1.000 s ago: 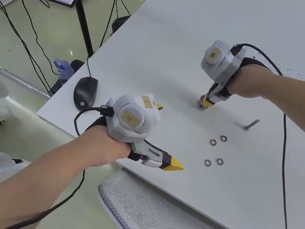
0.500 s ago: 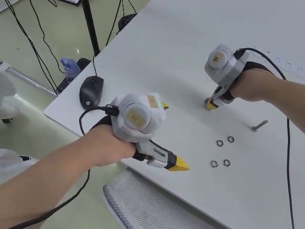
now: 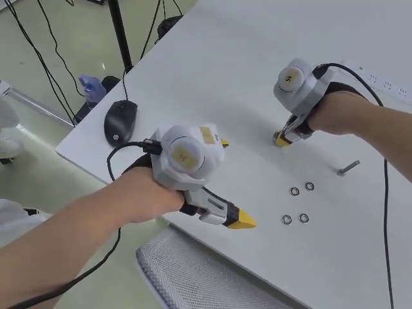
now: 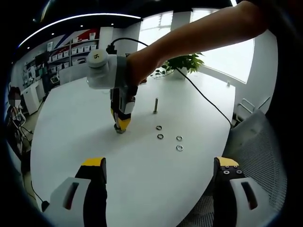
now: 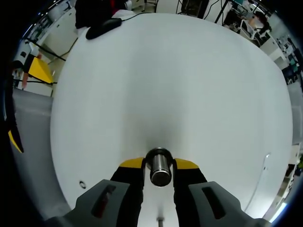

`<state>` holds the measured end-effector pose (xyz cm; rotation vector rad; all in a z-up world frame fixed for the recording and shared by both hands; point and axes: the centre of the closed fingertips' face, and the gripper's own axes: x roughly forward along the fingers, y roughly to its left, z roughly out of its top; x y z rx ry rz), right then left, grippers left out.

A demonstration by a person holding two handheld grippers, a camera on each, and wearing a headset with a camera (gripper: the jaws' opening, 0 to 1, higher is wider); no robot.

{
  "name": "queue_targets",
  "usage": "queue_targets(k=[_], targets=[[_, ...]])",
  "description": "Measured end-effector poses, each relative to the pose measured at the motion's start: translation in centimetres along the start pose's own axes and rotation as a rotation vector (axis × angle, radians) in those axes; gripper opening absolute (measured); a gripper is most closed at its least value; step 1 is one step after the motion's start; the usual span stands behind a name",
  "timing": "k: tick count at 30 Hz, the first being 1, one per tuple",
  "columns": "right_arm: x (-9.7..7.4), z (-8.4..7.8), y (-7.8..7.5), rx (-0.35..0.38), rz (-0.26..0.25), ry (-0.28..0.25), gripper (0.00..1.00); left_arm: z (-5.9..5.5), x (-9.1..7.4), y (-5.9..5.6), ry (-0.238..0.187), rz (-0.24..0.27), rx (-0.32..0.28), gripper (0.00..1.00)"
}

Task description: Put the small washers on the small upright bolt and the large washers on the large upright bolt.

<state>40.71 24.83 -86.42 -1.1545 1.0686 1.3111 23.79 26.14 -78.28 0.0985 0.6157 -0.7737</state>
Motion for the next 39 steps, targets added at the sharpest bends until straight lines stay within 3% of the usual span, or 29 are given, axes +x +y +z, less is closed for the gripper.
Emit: queue_targets(k=[7, 14, 27, 32, 39], targets=[[0.0, 0.2, 0.1, -0.007, 0.003, -0.012, 0.25, 0.0, -0.2, 0.0, 0.007, -0.001, 0.005, 0.93], [0.0, 0.6, -0.8, -0.011, 0.001, -0.039, 0.32, 0.0, -0.1, -0.2, 0.007, -0.005, 0.006, 0.93], [-3.2, 1.0, 0.5, -0.035, -0.010, -0.102, 0.33, 0.8, -0.5, -0.6, 0.007, -0.014, 0.033, 0.92], [-5.0, 0.4, 1.0, -0.024, -0.024, -0.105, 0.33, 1.1, -0.7, -0.7, 0.006, -0.014, 0.042, 0.92], [-5.6, -1.5, 1.4, 0.014, -0.030, -0.101, 0.33, 1.7, -1.0, -1.0, -0.002, -0.018, 0.052, 0.92]])
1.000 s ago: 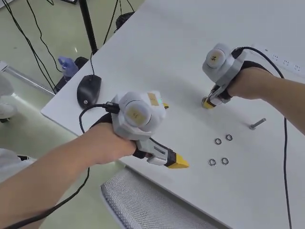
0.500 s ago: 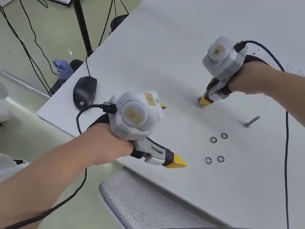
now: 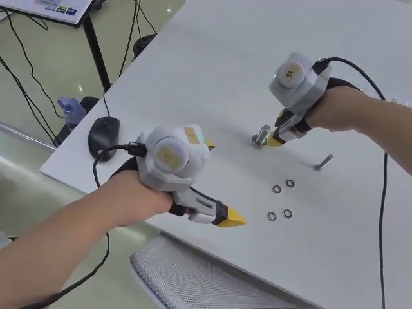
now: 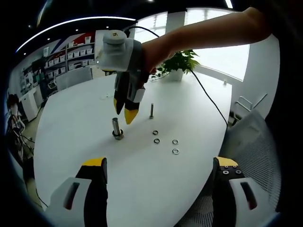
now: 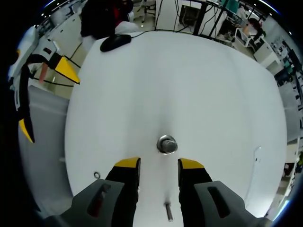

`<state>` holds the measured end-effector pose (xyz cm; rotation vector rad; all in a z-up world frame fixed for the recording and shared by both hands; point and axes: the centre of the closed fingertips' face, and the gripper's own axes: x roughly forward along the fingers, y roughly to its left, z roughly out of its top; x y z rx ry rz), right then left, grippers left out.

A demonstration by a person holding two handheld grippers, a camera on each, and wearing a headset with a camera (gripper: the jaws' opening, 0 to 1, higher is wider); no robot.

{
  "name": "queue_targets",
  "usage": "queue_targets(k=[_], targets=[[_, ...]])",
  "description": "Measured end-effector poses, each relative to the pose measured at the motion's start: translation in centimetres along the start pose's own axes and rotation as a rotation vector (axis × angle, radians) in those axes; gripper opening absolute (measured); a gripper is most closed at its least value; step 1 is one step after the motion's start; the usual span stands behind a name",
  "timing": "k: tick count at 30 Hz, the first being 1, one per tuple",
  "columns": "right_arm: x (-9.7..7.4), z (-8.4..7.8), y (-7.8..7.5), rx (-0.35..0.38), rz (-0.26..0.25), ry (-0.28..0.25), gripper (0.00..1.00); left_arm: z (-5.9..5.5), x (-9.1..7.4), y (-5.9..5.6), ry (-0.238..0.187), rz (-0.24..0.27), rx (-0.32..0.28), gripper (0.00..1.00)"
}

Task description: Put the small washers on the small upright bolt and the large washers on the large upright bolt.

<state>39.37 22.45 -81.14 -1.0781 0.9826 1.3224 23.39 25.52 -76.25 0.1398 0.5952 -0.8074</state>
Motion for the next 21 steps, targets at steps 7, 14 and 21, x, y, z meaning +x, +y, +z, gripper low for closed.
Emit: queue_targets(k=[7, 14, 21], targets=[[-0.9, -2.0, 1.4, 0.032, -0.008, -0.010, 0.32, 0.1, 0.0, -0.2, -0.009, -0.010, -0.004, 0.94], [-1.7, -4.1, 3.1, 0.069, -0.012, -0.022, 0.32, 0.0, 0.2, 0.1, -0.011, -0.015, -0.002, 0.95], [-1.9, -4.6, 4.5, 0.095, -0.002, -0.050, 0.31, 0.2, 0.1, 0.2, -0.013, -0.018, 0.006, 0.97]])
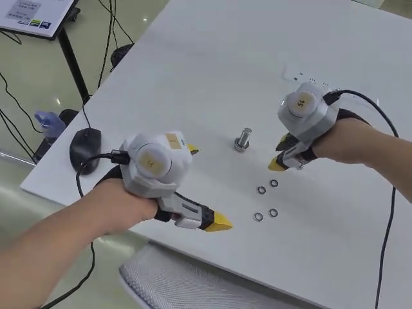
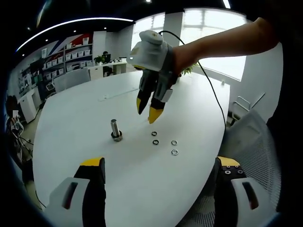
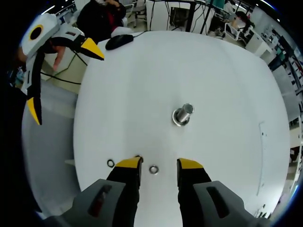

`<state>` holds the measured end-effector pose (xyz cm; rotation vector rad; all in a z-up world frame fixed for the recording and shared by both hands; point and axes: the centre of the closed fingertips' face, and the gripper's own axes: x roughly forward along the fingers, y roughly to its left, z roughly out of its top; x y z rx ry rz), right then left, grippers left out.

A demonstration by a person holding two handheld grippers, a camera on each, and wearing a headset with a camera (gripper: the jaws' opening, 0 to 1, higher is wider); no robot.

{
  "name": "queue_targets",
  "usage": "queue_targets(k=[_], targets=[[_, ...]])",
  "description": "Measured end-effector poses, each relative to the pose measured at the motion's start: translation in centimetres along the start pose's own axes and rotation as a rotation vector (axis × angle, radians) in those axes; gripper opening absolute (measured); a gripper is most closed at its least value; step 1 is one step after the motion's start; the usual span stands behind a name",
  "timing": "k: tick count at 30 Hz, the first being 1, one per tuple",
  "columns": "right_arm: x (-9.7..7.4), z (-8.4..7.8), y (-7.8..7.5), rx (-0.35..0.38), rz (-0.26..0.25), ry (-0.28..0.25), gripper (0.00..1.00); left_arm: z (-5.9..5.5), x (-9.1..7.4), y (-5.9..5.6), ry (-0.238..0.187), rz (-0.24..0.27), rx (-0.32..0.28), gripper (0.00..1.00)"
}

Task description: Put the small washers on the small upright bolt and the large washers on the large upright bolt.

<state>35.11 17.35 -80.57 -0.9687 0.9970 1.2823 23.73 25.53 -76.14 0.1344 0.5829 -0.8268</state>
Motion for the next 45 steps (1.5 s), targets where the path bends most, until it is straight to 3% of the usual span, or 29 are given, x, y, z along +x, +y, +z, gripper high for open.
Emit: queue_targets(k=[15, 27, 36, 45], targets=[[1.3, -1.9, 1.0, 0.016, 0.017, 0.005, 0.31, -0.3, 0.3, -0.2, 0.017, -0.011, -0.001, 0.99], [3.9, -4.2, 1.2, 0.030, 0.013, 0.025, 0.30, -0.4, 0.4, -0.5, 0.026, -0.014, -0.012, 0.98], [4.9, -4.6, 0.9, 0.032, -0.011, 0.016, 0.29, -0.6, 0.4, -0.4, 0.032, -0.007, -0.023, 0.96], [5.3, -4.2, 0.9, 0.025, -0.001, 0.019, 0.26, -0.8, 0.2, -0.1, 0.032, -0.002, -0.034, 0.94]])
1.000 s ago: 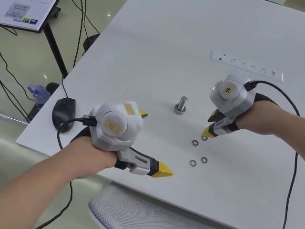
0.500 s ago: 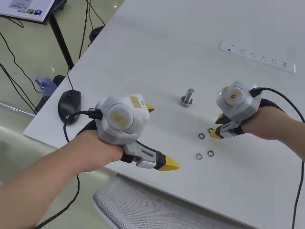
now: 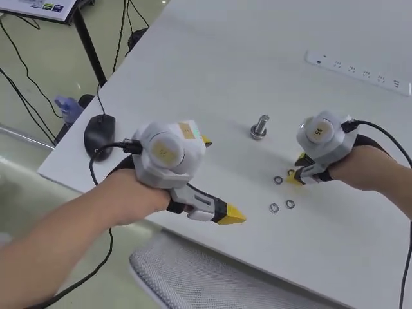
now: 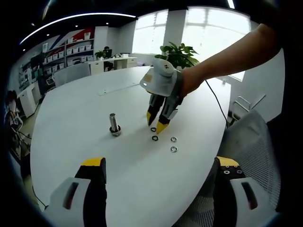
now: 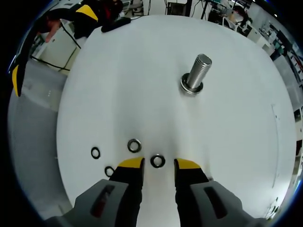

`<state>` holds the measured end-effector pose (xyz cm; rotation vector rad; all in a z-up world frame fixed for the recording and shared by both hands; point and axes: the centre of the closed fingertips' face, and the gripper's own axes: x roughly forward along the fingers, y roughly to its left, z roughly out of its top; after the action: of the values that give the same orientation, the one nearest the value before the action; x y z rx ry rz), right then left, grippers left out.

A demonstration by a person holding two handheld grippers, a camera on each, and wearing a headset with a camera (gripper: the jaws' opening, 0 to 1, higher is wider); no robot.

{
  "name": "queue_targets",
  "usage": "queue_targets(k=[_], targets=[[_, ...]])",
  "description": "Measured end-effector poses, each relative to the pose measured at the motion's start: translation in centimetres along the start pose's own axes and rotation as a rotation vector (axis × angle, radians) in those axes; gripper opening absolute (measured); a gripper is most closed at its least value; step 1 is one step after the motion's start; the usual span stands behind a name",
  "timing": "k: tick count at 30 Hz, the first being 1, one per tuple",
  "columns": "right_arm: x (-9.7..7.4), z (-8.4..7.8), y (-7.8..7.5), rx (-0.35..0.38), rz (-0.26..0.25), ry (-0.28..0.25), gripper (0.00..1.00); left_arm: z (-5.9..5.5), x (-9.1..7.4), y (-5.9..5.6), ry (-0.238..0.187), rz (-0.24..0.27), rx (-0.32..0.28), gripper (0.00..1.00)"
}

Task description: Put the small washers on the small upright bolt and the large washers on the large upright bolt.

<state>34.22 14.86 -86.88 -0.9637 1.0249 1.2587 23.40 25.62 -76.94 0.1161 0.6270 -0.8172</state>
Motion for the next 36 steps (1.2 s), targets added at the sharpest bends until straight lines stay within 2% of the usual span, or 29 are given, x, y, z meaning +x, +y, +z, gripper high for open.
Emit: queue_targets(k=[13, 16, 25, 29, 32, 36], targets=[[0.10, -0.33, -0.11, -0.016, -0.001, 0.047, 0.17, 0.00, -0.01, 0.16, -0.007, 0.001, -0.006, 0.92], [0.13, -0.41, -0.15, -0.010, -0.006, 0.059, 0.14, 0.03, 0.04, 0.24, -0.005, 0.001, -0.004, 0.92], [0.17, -0.45, -0.27, 0.017, -0.029, 0.085, 0.13, 0.35, 0.11, -0.02, -0.006, 0.003, 0.002, 0.91], [0.11, -0.49, -0.46, 0.057, -0.017, 0.064, 0.12, 0.35, 0.01, -0.19, -0.003, 0.003, 0.007, 0.90], [0.05, -0.58, -0.39, 0.045, -0.026, 0.061, 0.12, 0.34, -0.10, -0.01, -0.002, 0.014, 0.004, 0.91], [-0.46, -0.49, -0.18, 0.072, -0.016, 0.045, 0.12, 0.61, -0.35, 0.11, -0.014, 0.023, 0.002, 0.90]])
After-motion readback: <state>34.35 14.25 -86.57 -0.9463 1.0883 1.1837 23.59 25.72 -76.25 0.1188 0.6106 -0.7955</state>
